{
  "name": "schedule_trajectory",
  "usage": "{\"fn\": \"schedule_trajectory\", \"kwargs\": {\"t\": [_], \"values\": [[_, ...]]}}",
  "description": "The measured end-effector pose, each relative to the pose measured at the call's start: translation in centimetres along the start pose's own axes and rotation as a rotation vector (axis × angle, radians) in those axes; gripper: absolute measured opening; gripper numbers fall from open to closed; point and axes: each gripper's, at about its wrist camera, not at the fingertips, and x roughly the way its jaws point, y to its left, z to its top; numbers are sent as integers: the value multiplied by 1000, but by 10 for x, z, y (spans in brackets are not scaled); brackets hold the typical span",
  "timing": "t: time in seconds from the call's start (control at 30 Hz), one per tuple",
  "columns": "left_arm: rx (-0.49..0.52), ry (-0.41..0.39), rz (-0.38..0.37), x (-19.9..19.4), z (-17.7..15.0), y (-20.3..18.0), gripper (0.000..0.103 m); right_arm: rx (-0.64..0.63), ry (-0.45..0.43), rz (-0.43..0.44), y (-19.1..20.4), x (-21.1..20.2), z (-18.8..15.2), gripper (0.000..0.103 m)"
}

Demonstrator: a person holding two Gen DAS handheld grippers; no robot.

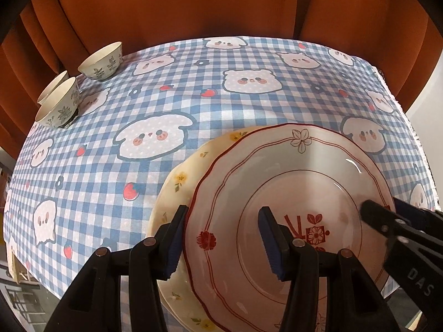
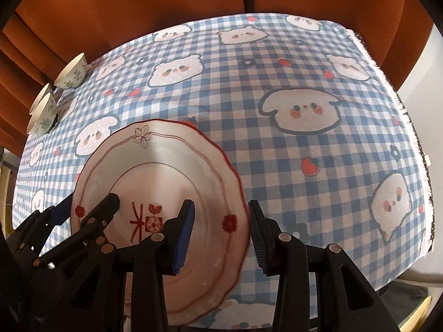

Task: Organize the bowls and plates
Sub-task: 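Carry the red-rimmed plate with both grippers and lower it onto the flowered plates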

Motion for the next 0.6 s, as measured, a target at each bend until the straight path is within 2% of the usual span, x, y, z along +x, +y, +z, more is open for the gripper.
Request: {"fn": "schedule_trajectory", "kwargs": {"t": [0.1, 0.27, 0.4, 0.6], "values": [[-2, -1, 5, 0, 0, 0, 52, -11, -15, 16, -3, -6, -3, 25], [5, 0, 43, -2, -2, 0, 52, -41, -6, 16, 2, -6, -4, 22], [6, 5, 71, -2, -3, 0, 52, -104, -34, -23, 16, -8, 0, 22], [-23, -12, 89, -4, -1, 7, 53, -93, -1, 1, 17, 6, 7, 22]]}}
